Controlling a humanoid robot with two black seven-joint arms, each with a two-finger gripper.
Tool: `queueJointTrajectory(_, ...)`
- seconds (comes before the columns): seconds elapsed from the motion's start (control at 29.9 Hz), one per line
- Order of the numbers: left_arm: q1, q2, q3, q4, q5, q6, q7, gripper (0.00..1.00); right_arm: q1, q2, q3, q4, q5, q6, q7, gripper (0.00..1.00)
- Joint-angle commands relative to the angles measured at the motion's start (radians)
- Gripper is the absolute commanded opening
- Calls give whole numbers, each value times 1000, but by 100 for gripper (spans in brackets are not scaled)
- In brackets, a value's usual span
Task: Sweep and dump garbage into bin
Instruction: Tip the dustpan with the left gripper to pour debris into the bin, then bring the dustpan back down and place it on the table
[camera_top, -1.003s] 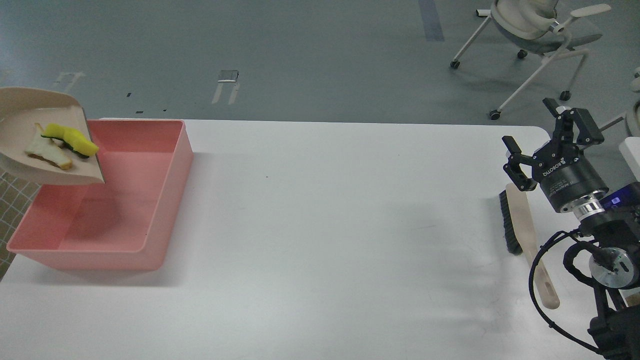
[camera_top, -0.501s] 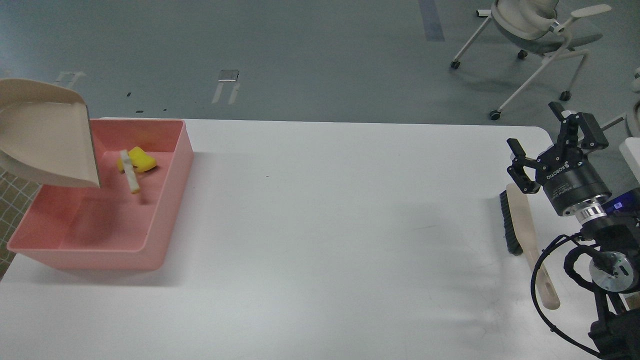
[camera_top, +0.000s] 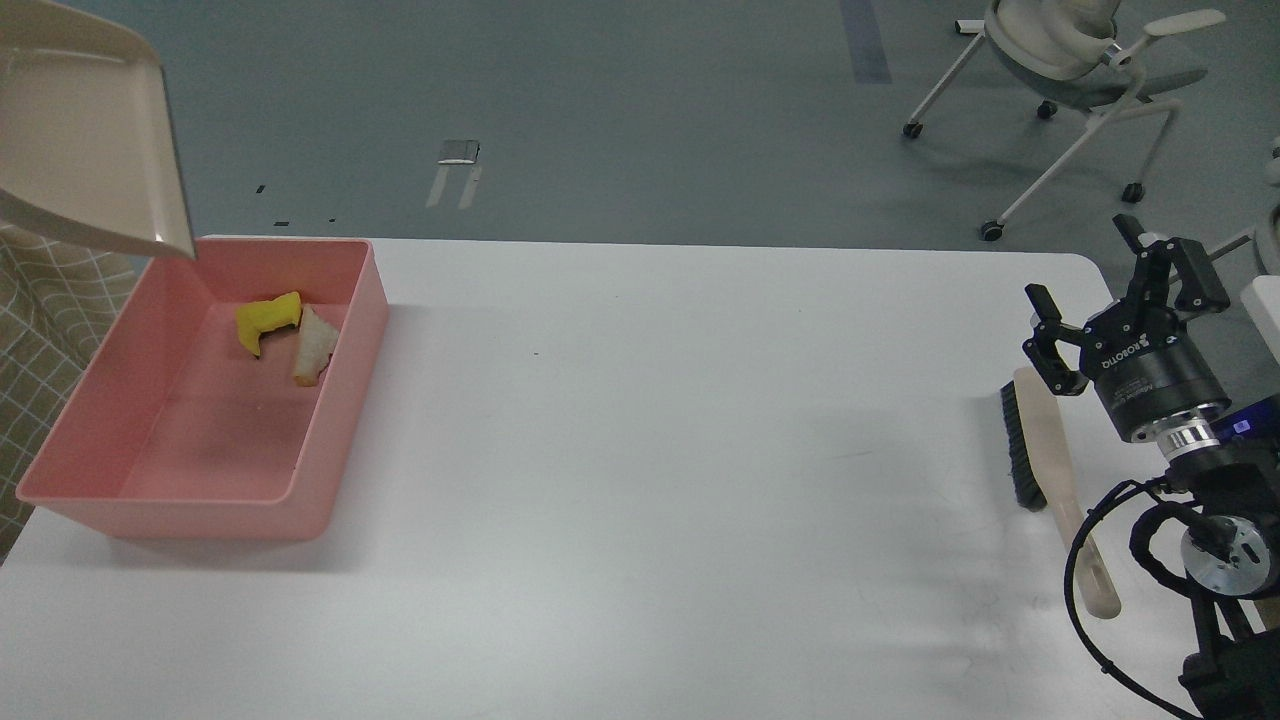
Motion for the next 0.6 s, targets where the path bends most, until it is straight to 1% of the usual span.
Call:
queueJointTrajectory(0.0, -20, -21, 0, -4, -86, 0, 0, 16, 30, -3, 9, -2, 3, 0, -2, 100)
queueJointTrajectory(0.1, -20, -59, 2, -4, -112, 0, -1, 16, 70, -6, 9, -3, 3, 0, -2, 100)
queueJointTrajectory(0.17, -45, -145, 8, -3, -109, 0, 0, 16, 126, -8, 9, -5, 3, 0, -2, 100)
queueJointTrajectory(0.23, -73, -205, 8, 8, -109, 0, -1, 17, 172, -12, 7, -11, 2, 0, -8, 100)
queueJointTrajectory(0.37, -95, -321, 14, 19, -101, 0, -1, 17, 247, -48, 4, -86, 3, 0, -5, 100)
queueJointTrajectory(0.5, -92, -366, 17, 20, -100, 0, -1, 17, 281, -46, 6, -110, 3, 0, -2, 100)
queueJointTrajectory(0.57, -93, -412, 19, 20, -95, 0, 0, 17, 304, -43, 7, -136, 3, 0, -2, 100)
